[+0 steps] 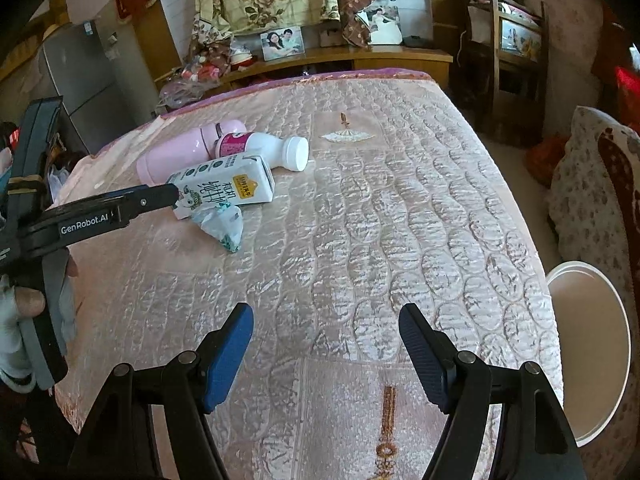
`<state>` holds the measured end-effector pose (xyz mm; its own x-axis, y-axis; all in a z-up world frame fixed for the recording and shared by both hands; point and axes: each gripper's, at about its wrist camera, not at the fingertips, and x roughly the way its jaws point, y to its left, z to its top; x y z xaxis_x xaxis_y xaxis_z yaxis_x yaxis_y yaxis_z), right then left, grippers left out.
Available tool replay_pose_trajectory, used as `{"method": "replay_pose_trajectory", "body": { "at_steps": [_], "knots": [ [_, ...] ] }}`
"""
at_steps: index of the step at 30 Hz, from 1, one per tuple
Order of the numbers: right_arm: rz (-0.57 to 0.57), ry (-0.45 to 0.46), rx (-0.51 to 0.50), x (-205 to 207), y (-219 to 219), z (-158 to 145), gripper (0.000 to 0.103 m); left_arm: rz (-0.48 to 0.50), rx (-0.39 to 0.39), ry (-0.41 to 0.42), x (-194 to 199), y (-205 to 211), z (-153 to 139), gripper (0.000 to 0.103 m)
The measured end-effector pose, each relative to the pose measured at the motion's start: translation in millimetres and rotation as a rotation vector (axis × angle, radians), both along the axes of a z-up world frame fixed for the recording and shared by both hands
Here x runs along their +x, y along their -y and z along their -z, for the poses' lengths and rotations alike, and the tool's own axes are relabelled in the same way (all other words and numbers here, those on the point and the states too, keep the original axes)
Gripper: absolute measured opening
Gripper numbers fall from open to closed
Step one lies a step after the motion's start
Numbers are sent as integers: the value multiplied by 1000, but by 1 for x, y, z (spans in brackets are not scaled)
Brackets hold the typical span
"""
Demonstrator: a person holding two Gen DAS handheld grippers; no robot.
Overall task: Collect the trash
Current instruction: 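Move both open tools back over the milk carton and wrapper on the bed, then grasp the clear plastic wrapper with the left tool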
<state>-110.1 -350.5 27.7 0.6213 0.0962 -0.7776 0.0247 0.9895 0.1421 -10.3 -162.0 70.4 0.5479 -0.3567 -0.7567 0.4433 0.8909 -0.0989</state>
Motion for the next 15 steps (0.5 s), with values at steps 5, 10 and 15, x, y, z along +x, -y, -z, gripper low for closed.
{"method": "replay_pose_trajectory", "body": {
  "at_steps": [5,10,15],
  "knots": [
    [-6,-5,12,5,-1,2,73,27,33,-1,13,4,6,64],
    [-7,-13,24,9,0,7,73,62,52,-4,30,8,10,66],
    [-3,-23,38,11,3,12,73,138,97,-17,40,19,14,67]
  ]
}}
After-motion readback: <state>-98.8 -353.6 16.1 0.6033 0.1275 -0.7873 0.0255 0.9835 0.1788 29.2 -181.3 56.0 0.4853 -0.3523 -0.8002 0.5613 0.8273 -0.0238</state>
